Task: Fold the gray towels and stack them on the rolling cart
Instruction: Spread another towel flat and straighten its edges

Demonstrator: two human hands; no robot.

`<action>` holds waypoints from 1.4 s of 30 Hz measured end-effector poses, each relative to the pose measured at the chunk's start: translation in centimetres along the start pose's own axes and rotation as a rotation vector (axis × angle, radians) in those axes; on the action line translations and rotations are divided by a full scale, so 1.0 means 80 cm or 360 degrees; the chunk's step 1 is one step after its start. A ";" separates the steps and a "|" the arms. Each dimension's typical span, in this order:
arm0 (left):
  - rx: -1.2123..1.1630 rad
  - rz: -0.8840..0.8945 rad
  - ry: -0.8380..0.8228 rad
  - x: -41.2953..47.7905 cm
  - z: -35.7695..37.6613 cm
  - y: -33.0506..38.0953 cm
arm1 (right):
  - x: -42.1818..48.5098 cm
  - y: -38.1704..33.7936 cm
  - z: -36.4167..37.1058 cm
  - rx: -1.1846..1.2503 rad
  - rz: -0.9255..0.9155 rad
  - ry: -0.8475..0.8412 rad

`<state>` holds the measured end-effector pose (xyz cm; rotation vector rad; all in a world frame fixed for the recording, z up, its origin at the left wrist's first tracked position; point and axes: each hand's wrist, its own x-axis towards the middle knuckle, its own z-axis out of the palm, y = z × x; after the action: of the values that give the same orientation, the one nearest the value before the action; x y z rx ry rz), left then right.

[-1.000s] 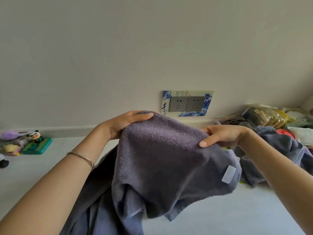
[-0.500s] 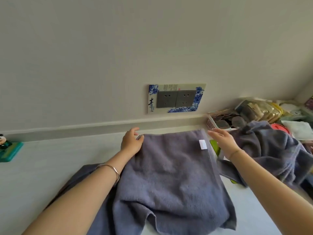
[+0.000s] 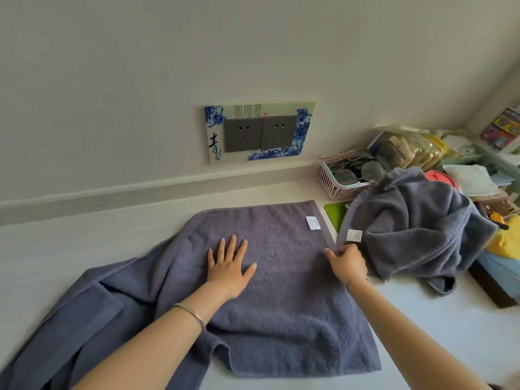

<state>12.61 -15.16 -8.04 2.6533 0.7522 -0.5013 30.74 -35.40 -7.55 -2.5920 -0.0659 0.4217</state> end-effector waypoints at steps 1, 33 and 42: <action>0.0018 -0.0005 0.0038 -0.003 0.004 -0.003 | 0.001 0.002 0.000 0.0028 -0.0020 -0.0032; -0.0014 0.0180 0.0470 -0.130 -0.013 -0.144 | -0.147 -0.141 0.083 0.0063 -0.1083 -0.0169; -0.0546 -0.0241 0.0713 -0.269 -0.011 -0.314 | -0.317 -0.225 0.186 0.0544 -0.0741 -0.1028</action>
<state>-18.22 -3.96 -3.82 2.4104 1.0635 0.1890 2.62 -15.81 -3.72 -1.9326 -0.7309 0.9698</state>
